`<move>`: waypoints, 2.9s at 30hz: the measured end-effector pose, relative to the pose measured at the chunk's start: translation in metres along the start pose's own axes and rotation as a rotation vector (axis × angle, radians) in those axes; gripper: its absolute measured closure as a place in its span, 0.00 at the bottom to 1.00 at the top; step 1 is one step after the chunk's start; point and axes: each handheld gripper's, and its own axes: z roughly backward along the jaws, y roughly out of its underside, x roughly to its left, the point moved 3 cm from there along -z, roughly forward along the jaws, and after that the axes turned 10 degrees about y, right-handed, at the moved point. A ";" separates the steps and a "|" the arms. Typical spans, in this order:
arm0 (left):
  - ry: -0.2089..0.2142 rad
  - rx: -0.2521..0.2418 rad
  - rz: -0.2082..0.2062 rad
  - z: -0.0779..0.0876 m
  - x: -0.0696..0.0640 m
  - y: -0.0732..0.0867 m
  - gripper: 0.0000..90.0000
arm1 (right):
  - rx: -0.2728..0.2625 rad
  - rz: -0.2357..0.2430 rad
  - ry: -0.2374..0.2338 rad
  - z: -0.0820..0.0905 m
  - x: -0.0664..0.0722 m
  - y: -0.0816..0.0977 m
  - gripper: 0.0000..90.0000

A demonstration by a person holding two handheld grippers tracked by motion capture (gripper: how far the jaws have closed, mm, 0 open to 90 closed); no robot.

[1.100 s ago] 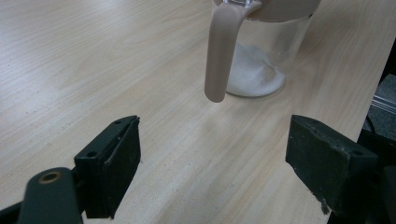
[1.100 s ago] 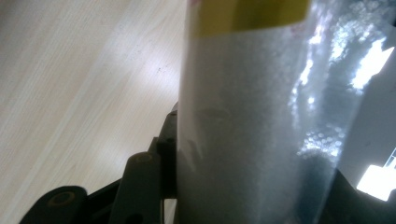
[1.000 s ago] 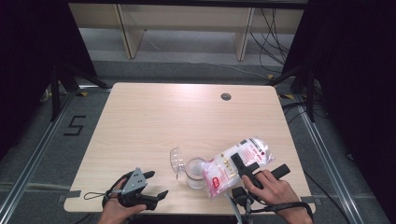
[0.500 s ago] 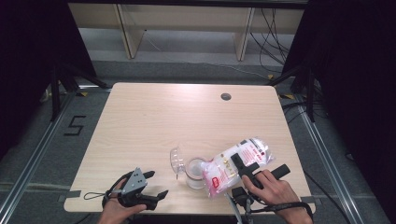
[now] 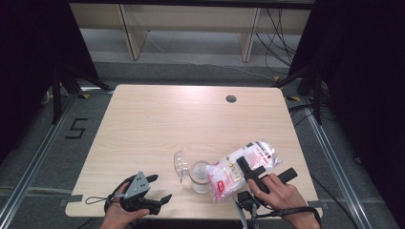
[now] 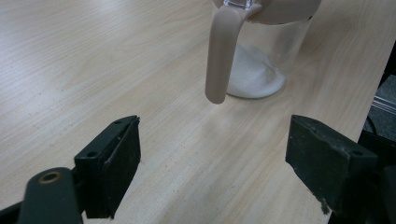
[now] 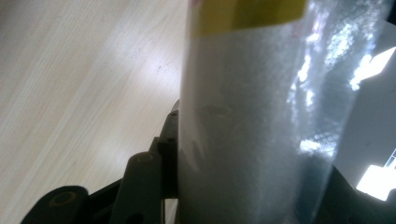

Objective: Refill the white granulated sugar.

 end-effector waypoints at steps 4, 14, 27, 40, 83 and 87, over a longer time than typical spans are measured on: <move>0.002 0.012 -0.026 0.000 0.002 0.000 0.20 | 0.003 0.024 0.000 0.000 -0.001 0.001 0.68; 0.008 0.013 -0.027 -0.001 0.002 0.000 0.20 | 0.001 0.019 0.009 0.002 -0.004 -0.001 0.68; 0.007 0.011 -0.001 -0.001 0.000 0.000 0.20 | 0.001 0.030 -0.001 0.003 -0.005 -0.001 0.68; 0.006 0.003 -0.001 -0.002 0.000 0.000 0.20 | -0.005 0.024 0.000 0.003 -0.004 -0.001 0.69; 0.009 0.006 0.000 -0.002 0.000 0.000 0.20 | -0.003 0.004 0.004 0.004 -0.004 0.000 0.70; 0.009 0.005 0.003 -0.002 0.000 0.000 0.20 | -0.008 0.019 0.001 0.004 -0.006 0.000 0.70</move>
